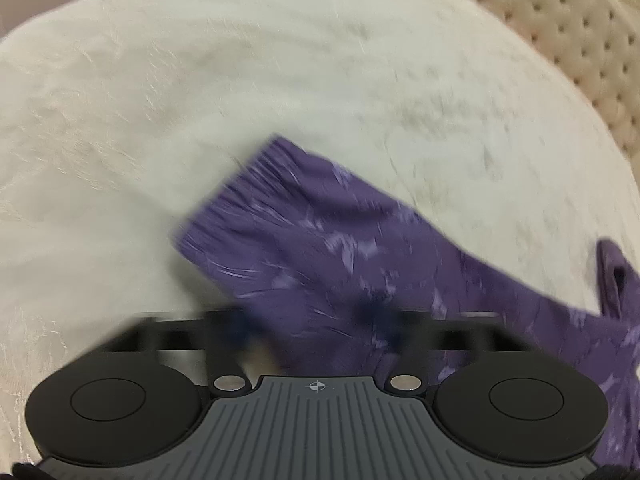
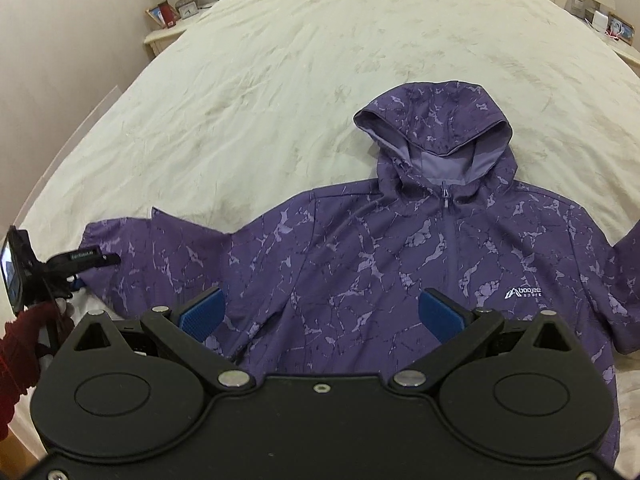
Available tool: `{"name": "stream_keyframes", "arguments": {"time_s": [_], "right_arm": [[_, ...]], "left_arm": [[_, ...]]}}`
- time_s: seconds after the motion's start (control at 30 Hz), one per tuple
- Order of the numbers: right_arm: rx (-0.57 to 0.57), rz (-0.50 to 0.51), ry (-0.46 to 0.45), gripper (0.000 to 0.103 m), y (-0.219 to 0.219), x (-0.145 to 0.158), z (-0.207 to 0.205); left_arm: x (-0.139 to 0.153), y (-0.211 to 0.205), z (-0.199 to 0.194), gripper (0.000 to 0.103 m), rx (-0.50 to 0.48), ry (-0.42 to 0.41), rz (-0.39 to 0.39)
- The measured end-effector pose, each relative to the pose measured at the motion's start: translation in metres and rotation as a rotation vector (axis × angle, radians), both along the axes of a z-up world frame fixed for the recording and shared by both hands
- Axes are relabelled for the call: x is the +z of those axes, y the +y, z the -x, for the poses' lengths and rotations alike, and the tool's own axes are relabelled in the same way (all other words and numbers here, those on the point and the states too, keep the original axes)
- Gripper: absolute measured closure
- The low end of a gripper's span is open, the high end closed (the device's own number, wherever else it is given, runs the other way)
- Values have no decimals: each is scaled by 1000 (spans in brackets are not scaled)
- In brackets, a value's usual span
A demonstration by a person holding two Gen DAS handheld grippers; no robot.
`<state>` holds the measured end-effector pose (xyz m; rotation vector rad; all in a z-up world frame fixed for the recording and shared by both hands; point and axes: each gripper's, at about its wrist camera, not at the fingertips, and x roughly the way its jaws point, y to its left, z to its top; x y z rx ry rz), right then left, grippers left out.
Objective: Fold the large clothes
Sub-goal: 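Grasp the sleeve cuff with the left gripper and lift it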
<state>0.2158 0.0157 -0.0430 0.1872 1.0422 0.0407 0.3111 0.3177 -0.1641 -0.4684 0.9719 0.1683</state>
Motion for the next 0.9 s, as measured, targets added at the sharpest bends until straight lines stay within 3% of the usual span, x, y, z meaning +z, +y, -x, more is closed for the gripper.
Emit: {"name": "stream_keyframes", "arguments": {"time_s": [0.07,0.13,0.3,0.43,0.57,0.7,0.9], "right_arm": [[1,3,5,1,1,0,2],[2,9,9,1,2,0,6],[-3,4,7,1,1,1,13],[5,-17,14,1,1,-2,19],[23,-41,26,1,0,-9,26],[45,-62,37,1,-6,-17,34],[53,-108,36,1,-32,-24,46]], "left_arm": [[10,5,9,91,25,-36,57],[22,6,20,95,39,-81,63],[75,16,55,95,88,-209,11],[100,23,81,95,133,-272,-30],[107,17,94,95,154,-307,-66],[122,-2,87,95,164,-367,-72],[173,-58,80,95,82,-523,-87]]}}
